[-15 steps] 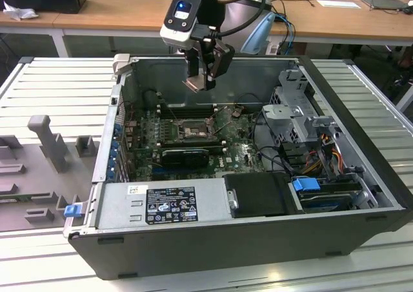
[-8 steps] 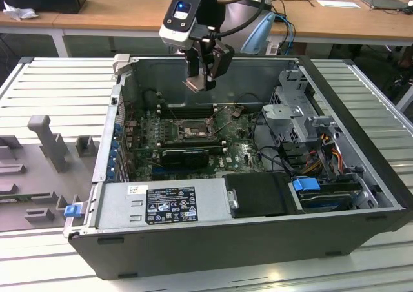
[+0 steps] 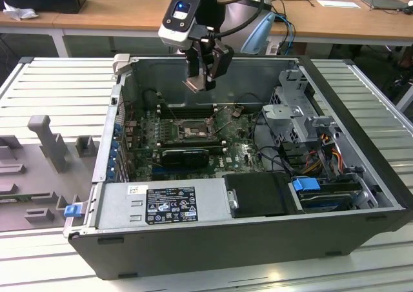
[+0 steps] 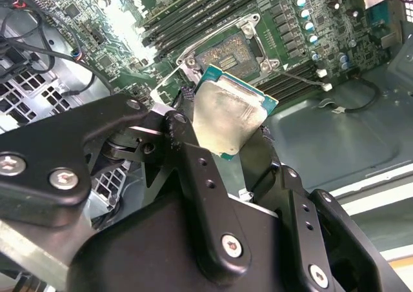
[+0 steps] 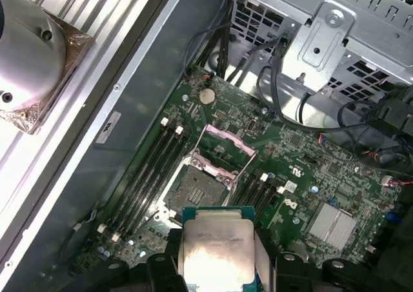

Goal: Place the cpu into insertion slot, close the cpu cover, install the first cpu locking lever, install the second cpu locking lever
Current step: 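Place the cpu into insertion slot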

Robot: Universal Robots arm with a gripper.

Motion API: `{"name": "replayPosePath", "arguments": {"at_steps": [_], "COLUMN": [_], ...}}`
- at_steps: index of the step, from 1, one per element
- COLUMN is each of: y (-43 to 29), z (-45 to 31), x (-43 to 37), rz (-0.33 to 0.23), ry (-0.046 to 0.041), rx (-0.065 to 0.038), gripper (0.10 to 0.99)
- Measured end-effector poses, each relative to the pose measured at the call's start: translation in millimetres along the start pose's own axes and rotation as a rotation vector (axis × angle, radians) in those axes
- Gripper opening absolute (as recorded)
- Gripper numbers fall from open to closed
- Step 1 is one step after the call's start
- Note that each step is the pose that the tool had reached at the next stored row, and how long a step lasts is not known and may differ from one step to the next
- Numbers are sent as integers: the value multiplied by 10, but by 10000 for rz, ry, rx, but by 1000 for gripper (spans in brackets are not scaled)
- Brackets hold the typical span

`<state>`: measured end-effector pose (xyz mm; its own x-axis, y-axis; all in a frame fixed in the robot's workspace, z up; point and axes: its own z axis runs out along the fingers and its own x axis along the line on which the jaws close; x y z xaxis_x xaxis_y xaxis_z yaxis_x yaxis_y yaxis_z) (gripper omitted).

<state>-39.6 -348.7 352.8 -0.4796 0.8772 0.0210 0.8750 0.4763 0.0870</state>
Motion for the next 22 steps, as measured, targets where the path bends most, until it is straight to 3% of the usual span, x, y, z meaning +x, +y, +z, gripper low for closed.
{"name": "replayPosePath", "arguments": {"at_steps": [8, 22], "y": [-2, -6], "z": [28, 65], "x": [-1, -2], "rz": [1456, 1863], "ry": [-128, -152], "rx": [-27, -10], "gripper": [525, 525]}}
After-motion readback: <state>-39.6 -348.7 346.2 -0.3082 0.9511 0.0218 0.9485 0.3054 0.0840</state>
